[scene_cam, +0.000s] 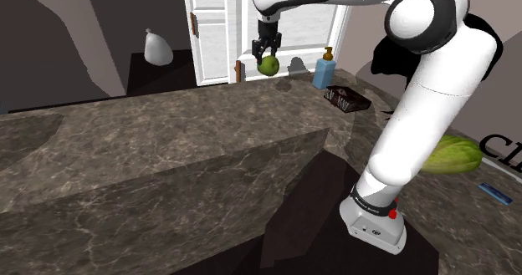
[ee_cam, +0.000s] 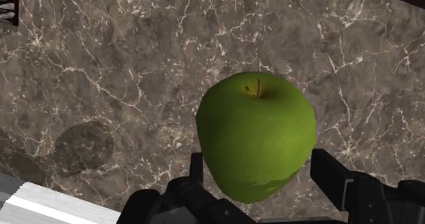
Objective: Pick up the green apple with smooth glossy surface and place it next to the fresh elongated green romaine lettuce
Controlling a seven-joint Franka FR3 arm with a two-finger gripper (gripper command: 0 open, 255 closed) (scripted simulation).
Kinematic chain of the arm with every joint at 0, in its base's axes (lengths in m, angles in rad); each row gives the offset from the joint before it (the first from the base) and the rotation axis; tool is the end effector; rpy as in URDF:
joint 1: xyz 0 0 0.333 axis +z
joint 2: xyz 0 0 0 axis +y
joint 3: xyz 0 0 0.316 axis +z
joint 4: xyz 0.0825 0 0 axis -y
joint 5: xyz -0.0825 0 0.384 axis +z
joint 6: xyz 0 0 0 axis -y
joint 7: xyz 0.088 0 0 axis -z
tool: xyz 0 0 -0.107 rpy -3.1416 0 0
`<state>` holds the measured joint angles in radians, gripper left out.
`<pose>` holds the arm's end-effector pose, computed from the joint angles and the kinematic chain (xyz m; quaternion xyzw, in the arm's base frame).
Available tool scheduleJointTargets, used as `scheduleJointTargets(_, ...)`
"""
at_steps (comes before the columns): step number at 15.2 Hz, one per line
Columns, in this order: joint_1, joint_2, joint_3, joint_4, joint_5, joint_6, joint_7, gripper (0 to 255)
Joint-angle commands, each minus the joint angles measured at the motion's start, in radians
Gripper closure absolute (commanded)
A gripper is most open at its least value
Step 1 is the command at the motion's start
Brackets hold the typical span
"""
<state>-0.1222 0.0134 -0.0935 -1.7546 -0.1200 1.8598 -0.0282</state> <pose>0.5617 -0.1323 0.5556 0.9941 -0.0789 0.0383 0.0640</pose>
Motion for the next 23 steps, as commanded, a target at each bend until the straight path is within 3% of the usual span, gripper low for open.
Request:
scheduleJointTargets(1,-0.012,-0.065,-0.012,-0.084,-0.005,0.023,-0.020,255)
scheduleJointTargets(12,-0.088,-0.412,-0.097,-0.436,-0.062,0.047,-0.154,255)
scheduleJointTargets(23,-0.198,-0.711,-0.220,-0.642,-0.166,-0.014,-0.329,255)
